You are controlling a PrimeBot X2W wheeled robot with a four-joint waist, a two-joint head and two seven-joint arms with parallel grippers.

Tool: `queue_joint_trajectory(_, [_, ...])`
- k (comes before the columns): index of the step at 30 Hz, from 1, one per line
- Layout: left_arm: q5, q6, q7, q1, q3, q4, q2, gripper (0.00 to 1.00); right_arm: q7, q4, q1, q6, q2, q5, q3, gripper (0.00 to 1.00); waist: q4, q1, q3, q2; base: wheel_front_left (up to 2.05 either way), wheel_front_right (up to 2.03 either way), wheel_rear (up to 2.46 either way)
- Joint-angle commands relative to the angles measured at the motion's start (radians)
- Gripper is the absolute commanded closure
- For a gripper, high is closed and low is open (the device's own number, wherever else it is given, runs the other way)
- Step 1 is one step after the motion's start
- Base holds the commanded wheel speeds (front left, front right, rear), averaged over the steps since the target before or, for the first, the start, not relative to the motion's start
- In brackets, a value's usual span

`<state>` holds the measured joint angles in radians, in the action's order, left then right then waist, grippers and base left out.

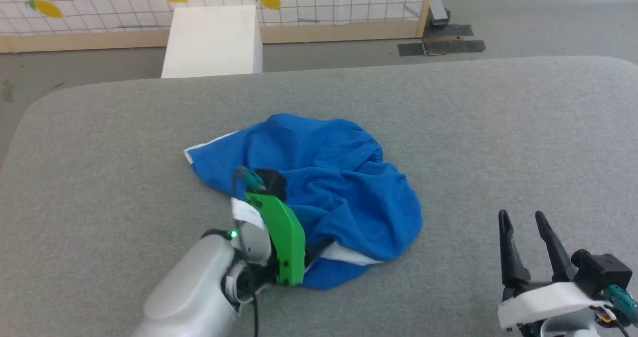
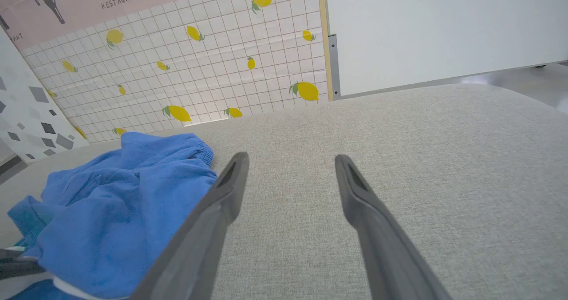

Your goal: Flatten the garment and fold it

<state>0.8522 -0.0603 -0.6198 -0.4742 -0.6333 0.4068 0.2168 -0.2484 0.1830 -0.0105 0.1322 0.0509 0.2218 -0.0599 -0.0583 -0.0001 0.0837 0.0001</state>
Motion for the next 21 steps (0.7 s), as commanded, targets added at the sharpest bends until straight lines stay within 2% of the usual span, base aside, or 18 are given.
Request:
queue_joint_trajectory(1, [0.031, 0.013, 0.029, 0.018, 0.042, -0.033, 0.002, 0.00, -0.009, 0.007, -0.013, -0.002, -0.001, 0.007, 0.001, 0.00, 0.028, 0.0001, -0.026, -0.0001, 0.00, 0.00, 0.00])
queue_joint_trajectory(6, [0.067, 0.071, 0.168, 0.067, 0.184, -0.145, 0.047, 0.00, -0.011, 0.016, -0.022, -0.002, -0.001, 0.008, 0.006, 0.00, 0.058, 0.0001, -0.064, -0.0001, 0.00, 0.00, 0.00])
queue_joint_trajectory(9, [0.037, 0.100, 0.353, 0.131, 0.275, -0.205, 0.071, 0.00, -0.011, 0.020, -0.028, -0.002, -0.001, 0.009, 0.004, 0.00, 0.072, 0.0001, -0.083, -0.0001, 0.00, 0.00, 0.00])
queue_joint_trajectory(12, [-0.053, 0.119, 0.559, 0.213, 0.320, -0.228, 0.097, 0.00, -0.003, 0.025, -0.033, -0.002, -0.001, 0.007, 0.003, 0.00, 0.080, 0.0001, -0.095, -0.0001, 0.00, 0.00, 0.00])
queue_joint_trajectory(16, [-0.183, 0.140, 0.816, 0.322, 0.328, -0.232, 0.105, 0.00, 0.042, 0.034, -0.036, -0.002, -0.001, -0.004, -0.009, 0.00, 0.091, 0.0001, -0.103, -0.0001, 0.00, 0.00, 0.00])
queue_joint_trajectory(18, [-0.247, 0.160, 0.865, 0.365, 0.333, -0.237, 0.104, 0.00, 0.074, 0.038, -0.037, -0.002, -0.001, -0.010, -0.018, 0.00, 0.094, 0.0001, -0.103, -0.0001, 0.00, 0.00, 0.00])
queue_joint_trajectory(21, [-0.346, 0.186, 0.880, 0.417, 0.349, -0.275, 0.090, 0.00, 0.147, 0.043, -0.025, -0.002, -0.001, -0.023, -0.033, 0.00, 0.094, 0.0001, -0.093, -0.0001, 0.00, 0.00, 0.00])
